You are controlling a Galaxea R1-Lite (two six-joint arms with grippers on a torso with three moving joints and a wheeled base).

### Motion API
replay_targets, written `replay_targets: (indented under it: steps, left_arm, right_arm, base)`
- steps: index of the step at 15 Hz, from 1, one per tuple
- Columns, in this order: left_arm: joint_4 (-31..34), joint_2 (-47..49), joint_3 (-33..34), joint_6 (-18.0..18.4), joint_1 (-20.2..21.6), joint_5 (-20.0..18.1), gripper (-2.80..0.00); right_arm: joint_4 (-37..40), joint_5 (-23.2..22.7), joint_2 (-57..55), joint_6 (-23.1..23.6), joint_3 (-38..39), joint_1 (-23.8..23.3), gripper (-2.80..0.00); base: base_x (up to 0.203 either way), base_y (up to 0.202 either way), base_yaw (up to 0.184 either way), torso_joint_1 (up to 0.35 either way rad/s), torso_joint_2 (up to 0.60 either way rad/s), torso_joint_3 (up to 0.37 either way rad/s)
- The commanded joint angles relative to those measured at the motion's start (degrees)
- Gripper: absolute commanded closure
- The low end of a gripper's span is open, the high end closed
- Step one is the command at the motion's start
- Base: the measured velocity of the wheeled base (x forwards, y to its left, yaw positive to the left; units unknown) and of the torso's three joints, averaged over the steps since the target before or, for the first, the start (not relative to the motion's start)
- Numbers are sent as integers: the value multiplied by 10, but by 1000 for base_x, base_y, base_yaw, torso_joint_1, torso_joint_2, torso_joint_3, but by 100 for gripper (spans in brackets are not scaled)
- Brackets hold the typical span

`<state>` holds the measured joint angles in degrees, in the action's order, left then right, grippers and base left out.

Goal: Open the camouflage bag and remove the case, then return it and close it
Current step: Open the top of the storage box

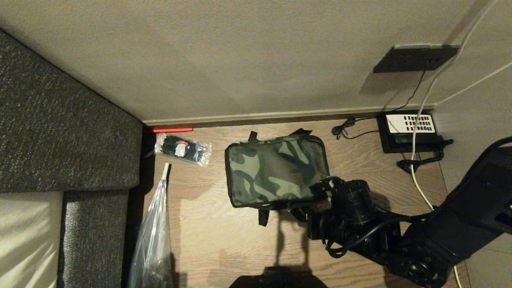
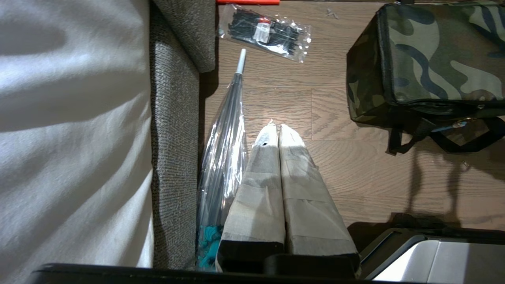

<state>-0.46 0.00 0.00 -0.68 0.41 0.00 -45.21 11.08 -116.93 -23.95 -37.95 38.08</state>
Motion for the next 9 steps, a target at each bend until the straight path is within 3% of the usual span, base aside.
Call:
replay_targets:
  steps: [1,4,8,9]
  left_arm:
    - [0,0,1,0,0,0,0]
    - [-1,0,1,0,0,0,0]
    - [0,0,1,0,0,0,0]
    - [0,0,1,0,0,0,0]
  right_arm:
    - [-5,13,-43,13,-1,9,0]
    - [-32,52,-85,45,-33,12,0]
    - [-95,48,-109,48,-45,13,0]
    - [-105,38,-110,47,-40,13,-280]
  base:
    - [0,0,0,0,0,0]
    - [0,0,0,0,0,0]
    - [0,0,0,0,0,0]
    - [0,0,0,0,0,0]
